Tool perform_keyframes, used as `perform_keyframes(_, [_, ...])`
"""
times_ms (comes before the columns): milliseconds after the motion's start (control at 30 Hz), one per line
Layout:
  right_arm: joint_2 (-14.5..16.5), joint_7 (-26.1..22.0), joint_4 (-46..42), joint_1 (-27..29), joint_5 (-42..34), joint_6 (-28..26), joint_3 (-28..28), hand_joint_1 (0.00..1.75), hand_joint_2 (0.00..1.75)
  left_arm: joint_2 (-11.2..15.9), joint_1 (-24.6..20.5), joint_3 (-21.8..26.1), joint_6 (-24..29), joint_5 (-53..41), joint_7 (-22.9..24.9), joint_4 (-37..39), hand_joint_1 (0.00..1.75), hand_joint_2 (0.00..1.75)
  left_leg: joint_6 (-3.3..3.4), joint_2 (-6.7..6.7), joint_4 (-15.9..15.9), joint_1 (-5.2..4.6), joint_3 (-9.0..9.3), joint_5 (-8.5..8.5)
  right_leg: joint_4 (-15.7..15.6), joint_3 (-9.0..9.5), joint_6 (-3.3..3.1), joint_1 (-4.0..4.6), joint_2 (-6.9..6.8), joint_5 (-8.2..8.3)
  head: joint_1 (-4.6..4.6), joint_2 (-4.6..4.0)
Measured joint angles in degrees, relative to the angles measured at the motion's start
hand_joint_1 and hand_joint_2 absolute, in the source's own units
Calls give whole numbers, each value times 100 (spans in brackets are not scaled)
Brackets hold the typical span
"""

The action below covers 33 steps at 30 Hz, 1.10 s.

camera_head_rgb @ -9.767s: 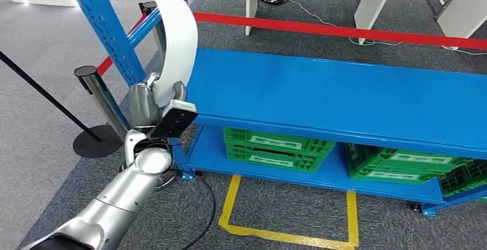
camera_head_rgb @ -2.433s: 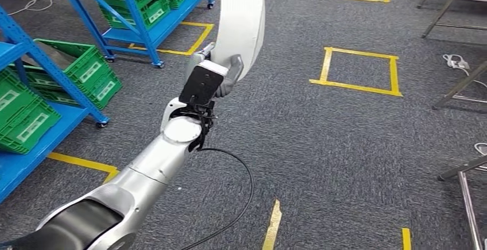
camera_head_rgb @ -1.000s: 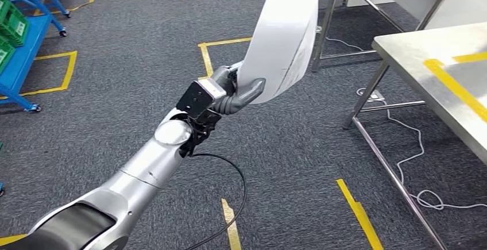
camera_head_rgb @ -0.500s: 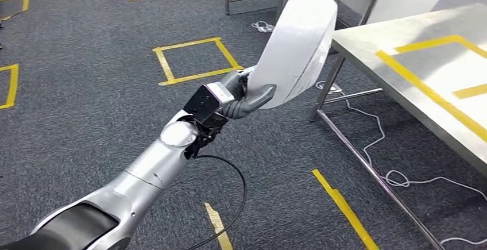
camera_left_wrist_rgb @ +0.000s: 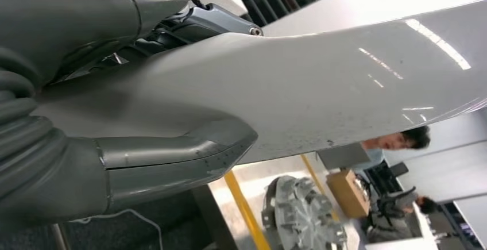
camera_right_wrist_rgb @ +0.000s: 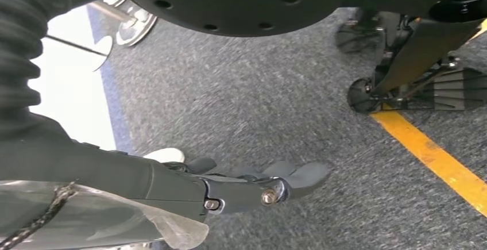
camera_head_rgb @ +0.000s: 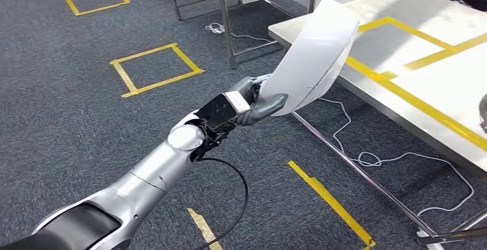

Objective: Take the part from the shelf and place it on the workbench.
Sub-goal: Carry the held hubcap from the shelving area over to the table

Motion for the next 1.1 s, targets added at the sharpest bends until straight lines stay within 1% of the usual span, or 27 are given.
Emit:
perform_keyframes(33, [0,1,0,-1,5,4,-5,0,175,10,14,-6,-5,0,-1,13,175,175,12,-22,243,-2,-119,-59,0,1,-5,9,75,1,0,0])
perform_keyframes(67, [0,1,0,3,11,8,-11,0,175,17,26,-13,-11,0,-4,24,175,175,34,-36,290,-4,-154,-6,1,4,-7,19,151,2,1,0])
perform_keyframes(100, [0,2,0,8,19,11,-20,0,175,21,29,-18,-16,0,-9,32,175,175,68,-60,113,-10,-83,153,1,9,-8,26,228,4,2,0])
perform_keyframes(133, [2,2,0,12,29,14,-27,0,175,22,24,-22,-21,-1,-18,36,175,175,110,-123,-238,-17,70,378,1,17,-7,31,301,6,2,0])
perform_keyframes(200, [15,1,0,11,51,17,-36,0,175,22,2,-27,-29,-3,-39,37,175,175,192,-366,-946,-23,393,698,5,14,10,28,433,15,9,0])
perform_keyframes(233, [23,1,1,8,61,19,-38,0,175,22,-7,-28,-32,-6,-48,38,175,175,215,-456,-1156,-28,485,751,7,-6,31,16,487,27,4,0])
perform_keyframes(267, [30,0,2,8,68,21,-41,0,175,21,-12,-31,-34,-10,-53,38,175,175,227,-495,-1237,-34,519,740,4,-31,60,-1,539,43,-3,0])
perform_keyframes(333, [34,1,4,23,78,22,-51,0,175,-6,-19,-40,-35,-16,-56,39,175,175,233,-395,-1326,-34,542,754,-1,-82,122,-26,604,64,-20,0])
perform_keyframes(367, [36,1,4,32,80,21,-60,0,175,-30,-24,-49,-36,-17,-57,39,175,175,240,-334,-1374,-24,561,776,32,-117,146,-18,525,30,-12,0])
perform_keyframes(400, [36,1,4,34,81,18,-69,0,175,-51,-32,-57,-38,-17,-59,40,175,175,254,-265,-1421,-11,578,798,152,-188,170,-6,390,-59,7,0])
perform_keyframes(467, [35,1,4,17,83,15,-84,0,175,-66,-33,-67,-39,-16,-62,46,175,175,276,-115,-1463,-8,592,819,725,-472,222,5,66,-379,41,0])
perform_keyframes(500, [35,0,4,7,83,14,-88,0,175,-62,-25,-68,-39,-17,-63,53,175,175,285,-31,-1462,-11,586,818,1090,-646,253,-6,-15,-534,51,0])
perform_keyframes(533, [35,2,4,3,84,15,-91,0,175,-61,-12,-71,-38,-18,-62,63,175,175,284,51,-1461,-12,581,816,1365,-774,283,-19,-57,-618,51,0])
perform_keyframes(567, [35,4,4,7,86,14,-92,0,175,-67,-1,-79,-29,-21,-60,74,175,175,282,127,-1460,-11,577,812,1455,-810,309,-32,-83,-604,51,0])
perform_keyframes(600, [34,7,4,14,90,9,-94,0,175,-83,6,-91,-8,-32,-56,85,175,175,274,196,-1456,-6,575,805,1327,-730,333,-46,-112,-495,52,0])
perform_keyframes(633, [34,10,4,19,95,-1,-96,0,175,-115,7,-104,29,-49,-50,97,175,175,259,256,-1448,-1,576,795,1001,-540,355,-58,-173,-323,52,0])
perform_keyframes(667, [34,13,4,19,99,-11,-97,0,175,-154,3,-119,78,-69,-44,109,175,175,234,310,-1431,-2,576,780,608,-323,374,-58,-300,-190,53,0])
perform_keyframes(700, [34,16,3,8,107,-20,-98,0,175,-195,-6,-133,138,-91,-38,119,175,175,201,357,-1404,-14,572,758,275,-126,359,-51,-408,-95,57,0])
perform_keyframes(733, [37,21,3,-9,113,-26,-99,0,175,-234,-16,-149,198,-107,-34,131,175,175,169,402,-1380,-31,570,739,65,-2,319,-39,-480,-57,55,0])
perform_keyframes(767, [40,26,3,-27,120,-26,-99,0,175,-266,-25,-164,255,-116,-31,144,175,175,144,448,-1361,-51,571,725,-12,40,268,-26,-503,-68,52,0])
perform_keyframes(833, [45,33,3,-40,144,-26,-99,0,175,-336,-44,-188,383,-122,-27,201,175,175,108,537,-1344,-57,584,701,-6,38,163,-17,-375,-53,44,0])
perform_keyframes(867, [47,35,3,-35,159,-25,-99,0,175,-374,-56,-196,444,-123,-25,239,175,175,82,492,-1303,-41,580,655,-6,36,133,-19,-318,-46,44,0])
perform_keyframes(933, [49,37,4,-30,181,-25,-100,0,175,-430,-82,-208,526,-125,-23,311,175,175,30,257,-947,-4,449,410,-8,42,70,-28,-204,-30,40,0])
perform_keyframes(967, [50,37,4,-35,187,-25,-101,0,175,-439,-87,-211,544,-126,-22,341,175,175,15,113,-591,7,299,225,-8,41,48,-29,-140,-25,38,0])
perform_keyframes(1033, [50,37,4,-43,190,-25,-101,0,175,-438,-80,-214,562,-127,-21,407,175,175,23,-3,146,7,-44,-56,-8,40,19,-18,7,-19,36,0])
perform_keyframes(1067, [50,36,4,-40,191,-30,-101,0,175,-437,-73,-215,569,-127,-20,439,175,175,42,-22,326,4,-142,-68,-8,41,13,-9,81,-17,36,0])
perform_keyframes(1100, [50,32,4,-35,191,-53,-101,0,175,-438,-69,-216,582,-127,-20,466,175,175,75,-36,273,-2,-138,40,-7,44,9,1,150,-16,37,0])
